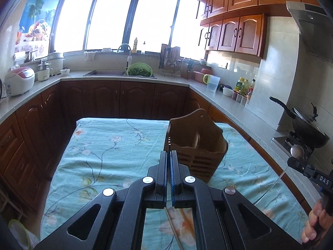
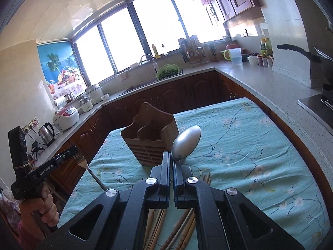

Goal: Organize utensils
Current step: 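Carry the chopstick with the left tool while the right tool lowers the spoon into the caddy, then open both tools to release the utensils into the wooden caddy, then grasp a wooden chopstick with the left tool while the right tool grasps another, then lift both held chopsticks and lower them into the wooden caddy slots, then open both tools to release the chopsticks into the caddy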

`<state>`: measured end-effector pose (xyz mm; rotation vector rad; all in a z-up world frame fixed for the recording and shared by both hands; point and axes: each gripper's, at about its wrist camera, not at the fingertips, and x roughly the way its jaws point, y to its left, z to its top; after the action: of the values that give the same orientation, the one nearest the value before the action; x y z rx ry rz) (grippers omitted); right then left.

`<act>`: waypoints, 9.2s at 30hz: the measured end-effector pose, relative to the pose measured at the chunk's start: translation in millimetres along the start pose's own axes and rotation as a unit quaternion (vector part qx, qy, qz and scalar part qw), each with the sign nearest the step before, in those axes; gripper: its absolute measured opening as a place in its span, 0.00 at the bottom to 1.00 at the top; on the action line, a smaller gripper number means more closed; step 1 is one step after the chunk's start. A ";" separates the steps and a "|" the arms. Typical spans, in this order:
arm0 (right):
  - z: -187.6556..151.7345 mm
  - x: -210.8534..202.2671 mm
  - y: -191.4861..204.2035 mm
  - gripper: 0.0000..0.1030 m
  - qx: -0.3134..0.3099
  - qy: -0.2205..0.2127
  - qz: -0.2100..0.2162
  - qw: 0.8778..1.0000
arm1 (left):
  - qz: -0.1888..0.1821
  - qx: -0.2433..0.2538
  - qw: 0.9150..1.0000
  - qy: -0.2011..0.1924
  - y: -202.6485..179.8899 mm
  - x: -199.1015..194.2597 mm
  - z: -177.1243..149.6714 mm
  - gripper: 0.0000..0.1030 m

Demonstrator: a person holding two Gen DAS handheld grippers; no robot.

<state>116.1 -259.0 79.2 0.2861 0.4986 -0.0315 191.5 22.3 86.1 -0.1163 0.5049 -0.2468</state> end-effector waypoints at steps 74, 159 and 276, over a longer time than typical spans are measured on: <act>23.6 59.6 -30.7 0.91 0.038 -0.042 0.006 0.998 | 0.081 -0.034 0.996 -0.024 12.4 81.8 -10.7 0.78; -33.3 105.4 -52.7 0.04 0.036 0.121 -0.027 0.992 | -0.034 -0.022 0.983 0.176 -31.4 136.0 -40.9 0.03; 39.6 29.7 -23.9 0.99 0.062 -0.085 0.029 0.994 | 0.014 -0.110 0.992 -0.057 40.6 67.9 -13.3 0.80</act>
<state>158.3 -291.8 92.1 0.4159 0.3189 -0.0304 250.8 43.0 36.2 -0.3368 0.4187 -0.1549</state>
